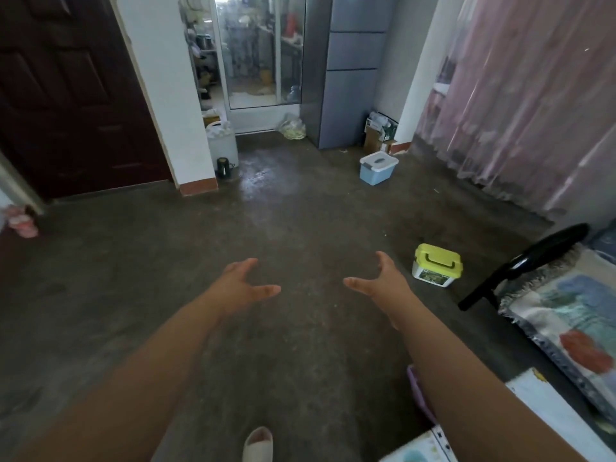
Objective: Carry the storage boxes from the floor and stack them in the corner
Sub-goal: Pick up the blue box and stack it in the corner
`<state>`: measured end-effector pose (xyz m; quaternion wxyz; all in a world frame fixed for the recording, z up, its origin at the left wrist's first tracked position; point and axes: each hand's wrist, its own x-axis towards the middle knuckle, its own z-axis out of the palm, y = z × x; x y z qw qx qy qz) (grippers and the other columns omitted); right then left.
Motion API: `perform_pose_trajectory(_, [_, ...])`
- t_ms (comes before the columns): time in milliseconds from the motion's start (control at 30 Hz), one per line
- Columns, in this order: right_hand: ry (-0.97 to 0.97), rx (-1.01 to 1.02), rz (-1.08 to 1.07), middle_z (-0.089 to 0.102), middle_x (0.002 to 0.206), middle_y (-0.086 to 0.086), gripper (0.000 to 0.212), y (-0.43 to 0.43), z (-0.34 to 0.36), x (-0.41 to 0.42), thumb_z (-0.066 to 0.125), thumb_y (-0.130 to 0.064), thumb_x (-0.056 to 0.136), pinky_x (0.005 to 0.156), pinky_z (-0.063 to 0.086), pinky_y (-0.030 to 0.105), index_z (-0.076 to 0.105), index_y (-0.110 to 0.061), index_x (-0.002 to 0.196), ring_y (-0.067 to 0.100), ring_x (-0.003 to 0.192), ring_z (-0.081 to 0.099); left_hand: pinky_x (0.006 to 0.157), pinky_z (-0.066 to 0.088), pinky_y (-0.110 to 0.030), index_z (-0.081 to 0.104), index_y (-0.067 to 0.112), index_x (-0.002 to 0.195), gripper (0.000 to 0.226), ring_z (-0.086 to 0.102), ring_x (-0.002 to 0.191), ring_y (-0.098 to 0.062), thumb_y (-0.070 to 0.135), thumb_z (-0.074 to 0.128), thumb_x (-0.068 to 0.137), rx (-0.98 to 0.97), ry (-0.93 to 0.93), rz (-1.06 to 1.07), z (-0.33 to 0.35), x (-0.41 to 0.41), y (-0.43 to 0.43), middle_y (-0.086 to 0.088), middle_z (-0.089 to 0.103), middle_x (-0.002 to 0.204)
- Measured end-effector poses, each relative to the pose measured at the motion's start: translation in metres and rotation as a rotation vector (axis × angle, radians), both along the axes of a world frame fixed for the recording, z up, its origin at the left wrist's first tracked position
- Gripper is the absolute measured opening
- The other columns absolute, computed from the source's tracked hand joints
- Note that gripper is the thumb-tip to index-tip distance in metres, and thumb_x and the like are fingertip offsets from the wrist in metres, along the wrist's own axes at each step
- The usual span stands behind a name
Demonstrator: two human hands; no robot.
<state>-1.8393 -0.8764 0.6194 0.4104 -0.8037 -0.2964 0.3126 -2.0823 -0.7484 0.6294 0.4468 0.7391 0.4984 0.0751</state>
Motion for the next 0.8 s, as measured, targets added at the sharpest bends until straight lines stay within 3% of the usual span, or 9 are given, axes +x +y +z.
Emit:
perform_pose_trajectory(200, [0.032, 0.016, -0.128, 0.033, 0.151, 0.008, 0.100, 0.090, 0.008, 0.077, 0.083, -0.036, 0.067, 0.098, 0.037, 0.032, 0.026, -0.024, 0.148, 0.026, 0.132, 0.041, 0.113, 0.033, -0.039, 0.028, 0.021, 0.150, 0.092, 0.041, 0.135, -0.025, 0.048, 0.074, 0.075, -0.001, 0.034, -0.163, 0.024, 0.107, 0.127, -0.006, 0.016, 0.158])
perform_pose_trajectory(300, [0.036, -0.007, -0.186, 0.033, 0.151, 0.009, 0.098, 0.116, 0.004, 0.121, 0.083, -0.036, 0.067, 0.102, 0.039, 0.035, 0.028, -0.023, 0.147, 0.026, 0.132, 0.042, 0.110, 0.033, -0.033, 0.030, 0.021, 0.149, 0.090, 0.045, 0.131, -0.024, 0.046, 0.075, 0.075, -0.024, 0.033, -0.224, 0.021, 0.163, 0.164, -0.006, 0.019, 0.157])
perform_pose_trajectory(533, [-0.011, -0.058, -0.255, 0.038, 0.147, 0.012, 0.097, 0.185, -0.015, 0.270, 0.083, -0.041, 0.066, 0.102, 0.038, 0.035, 0.032, -0.022, 0.145, 0.028, 0.131, 0.042, 0.110, 0.038, -0.040, 0.034, 0.021, 0.147, 0.092, 0.048, 0.128, -0.025, 0.044, 0.079, 0.070, -0.051, 0.001, -0.270, -0.005, 0.324, 0.243, -0.007, 0.025, 0.153])
perform_pose_trajectory(800, [0.071, -0.014, -0.217, 0.039, 0.147, 0.010, 0.100, 0.275, 0.005, 0.468, 0.086, -0.037, 0.062, 0.105, 0.041, 0.041, 0.033, -0.022, 0.145, 0.026, 0.130, 0.043, 0.107, 0.032, -0.034, 0.034, 0.026, 0.147, 0.089, 0.032, 0.140, -0.024, 0.048, 0.076, 0.072, -0.071, -0.017, -0.213, -0.001, 0.512, 0.337, -0.002, 0.024, 0.156])
